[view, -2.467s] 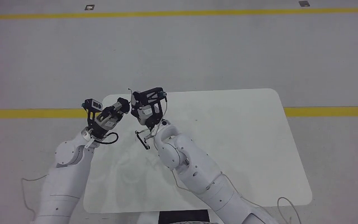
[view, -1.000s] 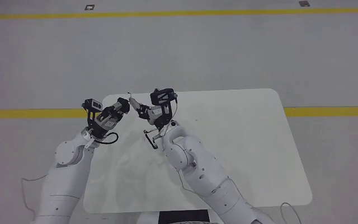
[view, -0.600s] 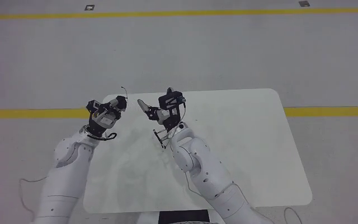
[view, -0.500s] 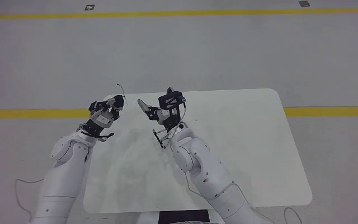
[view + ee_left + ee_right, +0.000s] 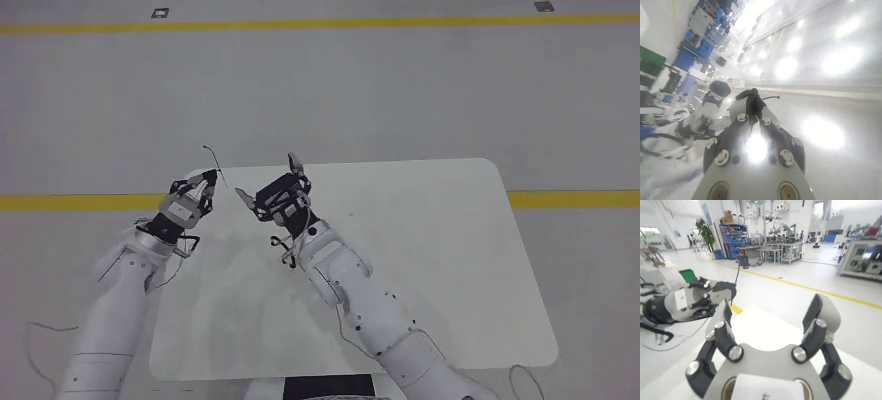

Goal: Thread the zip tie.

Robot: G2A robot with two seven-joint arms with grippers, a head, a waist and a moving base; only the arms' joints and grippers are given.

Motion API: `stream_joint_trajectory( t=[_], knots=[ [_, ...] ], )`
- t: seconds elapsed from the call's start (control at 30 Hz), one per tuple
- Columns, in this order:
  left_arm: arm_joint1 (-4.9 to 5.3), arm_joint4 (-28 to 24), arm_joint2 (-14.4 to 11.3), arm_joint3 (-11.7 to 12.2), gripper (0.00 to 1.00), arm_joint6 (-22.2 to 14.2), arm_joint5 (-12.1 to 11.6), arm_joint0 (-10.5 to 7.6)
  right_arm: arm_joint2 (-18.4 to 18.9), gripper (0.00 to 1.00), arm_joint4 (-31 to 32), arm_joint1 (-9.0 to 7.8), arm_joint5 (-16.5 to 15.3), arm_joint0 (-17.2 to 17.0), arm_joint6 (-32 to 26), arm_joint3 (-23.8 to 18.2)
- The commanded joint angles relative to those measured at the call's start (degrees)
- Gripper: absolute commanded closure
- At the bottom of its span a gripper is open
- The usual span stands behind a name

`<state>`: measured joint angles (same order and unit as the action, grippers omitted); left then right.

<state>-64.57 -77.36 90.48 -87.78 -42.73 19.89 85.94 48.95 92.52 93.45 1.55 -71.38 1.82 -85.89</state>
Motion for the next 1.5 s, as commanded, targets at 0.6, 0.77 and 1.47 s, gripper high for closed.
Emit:
stream_joint_trajectory(
  t=[0.6, 0.77, 1.47],
  knots=[
    [2.71, -9.73, -2.87, -3.32, 1.0, 4.86, -0.4, 1.78, -22.99, 0.71, -2.57, -7.37, 17.58, 16.15, -2.64, 5.29],
    [2.71, -9.73, -2.87, -3.32, 1.0, 4.86, -0.4, 1.78, -23.97, 0.78, -2.57, -7.82, 17.93, 17.13, -3.96, 4.99],
    [2.71, -9.73, -2.87, -3.32, 1.0, 4.86, -0.4, 1.78, -26.73, 1.0, -2.57, -7.94, 17.93, 19.99, -5.33, 6.61]
  ],
)
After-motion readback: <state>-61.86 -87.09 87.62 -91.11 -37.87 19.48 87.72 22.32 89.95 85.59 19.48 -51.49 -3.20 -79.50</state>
